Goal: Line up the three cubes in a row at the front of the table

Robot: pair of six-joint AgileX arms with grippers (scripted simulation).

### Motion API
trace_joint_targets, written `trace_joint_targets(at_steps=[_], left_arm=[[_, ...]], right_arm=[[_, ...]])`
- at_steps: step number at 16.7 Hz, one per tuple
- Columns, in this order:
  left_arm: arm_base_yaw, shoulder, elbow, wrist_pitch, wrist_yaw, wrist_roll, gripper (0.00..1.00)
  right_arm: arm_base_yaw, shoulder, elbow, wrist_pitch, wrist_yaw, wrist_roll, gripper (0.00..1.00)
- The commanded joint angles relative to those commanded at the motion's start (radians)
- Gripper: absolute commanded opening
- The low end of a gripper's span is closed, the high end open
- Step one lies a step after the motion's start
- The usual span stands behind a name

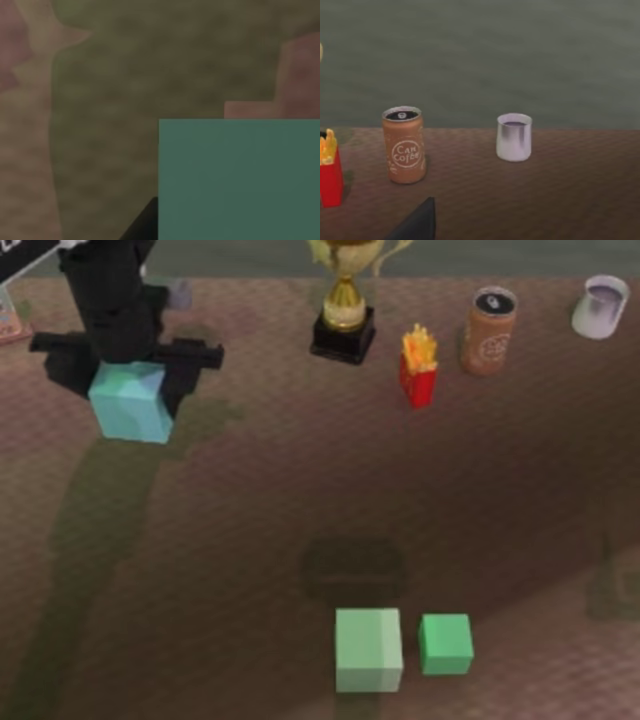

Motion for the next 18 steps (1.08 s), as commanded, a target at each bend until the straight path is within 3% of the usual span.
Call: trace_joint_targets(at_steps=[11,14,18], left_arm=[[-0.448,-0.515,-0.729,0.172,-0.006,-0.608,0.0],[-0.507,-0.585,-0.803,0.197,-0.008,-0.682,0.0],[-0.505,-0.585,-0.804,0.196,-0.008,-0.683,0.0]], right_arm=[[0.0,0.0,0.0,0.0,0.0,0.0,1.0],[0.0,0.0,0.0,0.0,0.0,0.0,1.0],[0.0,0.0,0.0,0.0,0.0,0.0,1.0]])
